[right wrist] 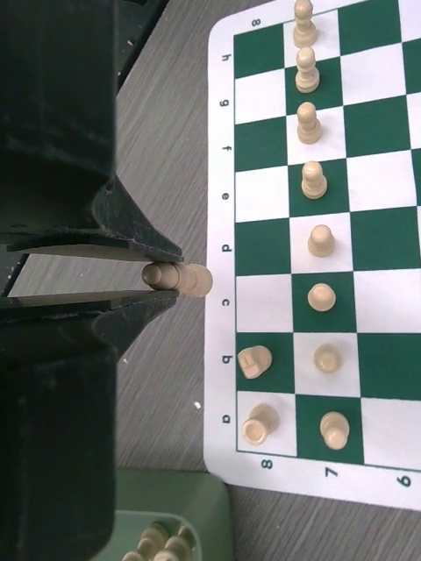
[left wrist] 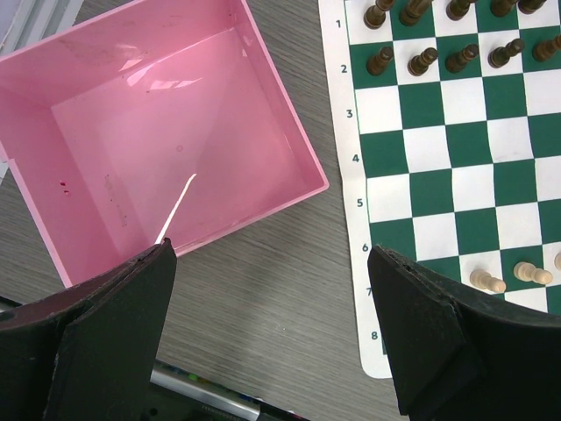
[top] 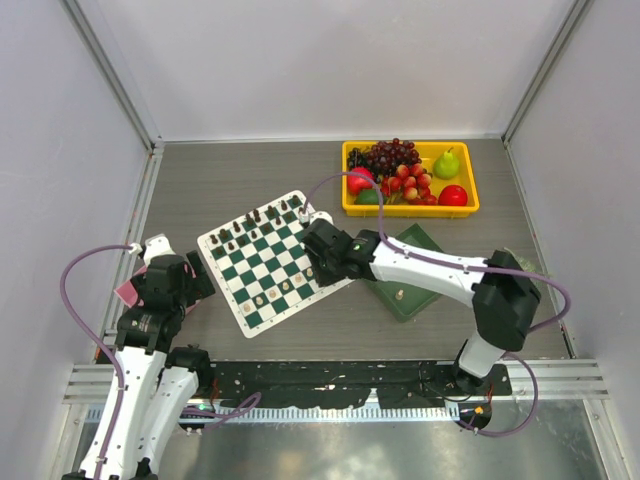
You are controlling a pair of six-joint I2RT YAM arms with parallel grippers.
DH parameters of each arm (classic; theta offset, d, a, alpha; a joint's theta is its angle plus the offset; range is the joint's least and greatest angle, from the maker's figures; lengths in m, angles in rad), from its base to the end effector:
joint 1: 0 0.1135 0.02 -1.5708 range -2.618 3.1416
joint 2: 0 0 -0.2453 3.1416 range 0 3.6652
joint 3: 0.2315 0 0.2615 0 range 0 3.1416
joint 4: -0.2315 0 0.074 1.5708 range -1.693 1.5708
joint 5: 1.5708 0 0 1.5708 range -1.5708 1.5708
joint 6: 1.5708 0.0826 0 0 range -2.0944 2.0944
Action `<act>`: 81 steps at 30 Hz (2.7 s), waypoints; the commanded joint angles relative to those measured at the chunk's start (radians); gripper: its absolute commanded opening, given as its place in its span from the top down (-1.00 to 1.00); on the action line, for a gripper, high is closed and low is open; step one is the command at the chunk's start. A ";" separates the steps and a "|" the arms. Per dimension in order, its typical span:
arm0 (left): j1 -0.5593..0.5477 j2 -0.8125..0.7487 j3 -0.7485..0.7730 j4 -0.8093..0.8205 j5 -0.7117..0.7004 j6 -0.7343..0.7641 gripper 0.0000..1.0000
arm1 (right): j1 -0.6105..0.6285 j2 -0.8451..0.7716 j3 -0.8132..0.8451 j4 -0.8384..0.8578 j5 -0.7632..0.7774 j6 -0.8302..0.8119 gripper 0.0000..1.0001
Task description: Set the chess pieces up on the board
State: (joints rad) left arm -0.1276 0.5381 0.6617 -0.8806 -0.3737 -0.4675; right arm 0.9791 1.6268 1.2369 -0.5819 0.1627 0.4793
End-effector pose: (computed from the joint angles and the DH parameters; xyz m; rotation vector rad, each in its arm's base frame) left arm 0.1667 0.0090 0.2265 -0.5637 2.1962 0.1229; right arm 0.2229 0.3076 0.1887 -0.5718 2.5014 0.3718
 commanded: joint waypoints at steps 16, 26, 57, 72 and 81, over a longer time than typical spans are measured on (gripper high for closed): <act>0.008 -0.004 0.015 0.031 -0.004 0.003 -0.98 | 0.007 0.212 0.119 0.070 0.017 -0.062 0.62; 0.008 0.000 0.015 0.032 -0.004 0.004 -0.98 | 0.007 0.240 0.134 0.062 0.046 -0.067 0.61; 0.008 -0.006 0.015 0.034 -0.004 0.003 -0.98 | 0.007 0.226 0.164 0.042 0.052 -0.070 0.17; 0.008 0.011 0.018 0.026 -0.010 -0.002 -0.98 | 0.006 0.007 0.118 0.016 0.072 -0.090 -0.06; 0.008 0.016 0.018 0.028 -0.005 0.000 -0.98 | -0.034 -0.142 0.016 0.008 0.145 -0.068 -0.39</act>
State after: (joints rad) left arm -0.1276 0.5510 0.6617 -0.8810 -0.3740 -0.4679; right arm 0.9710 1.5658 1.2884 -0.5678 0.2310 0.3988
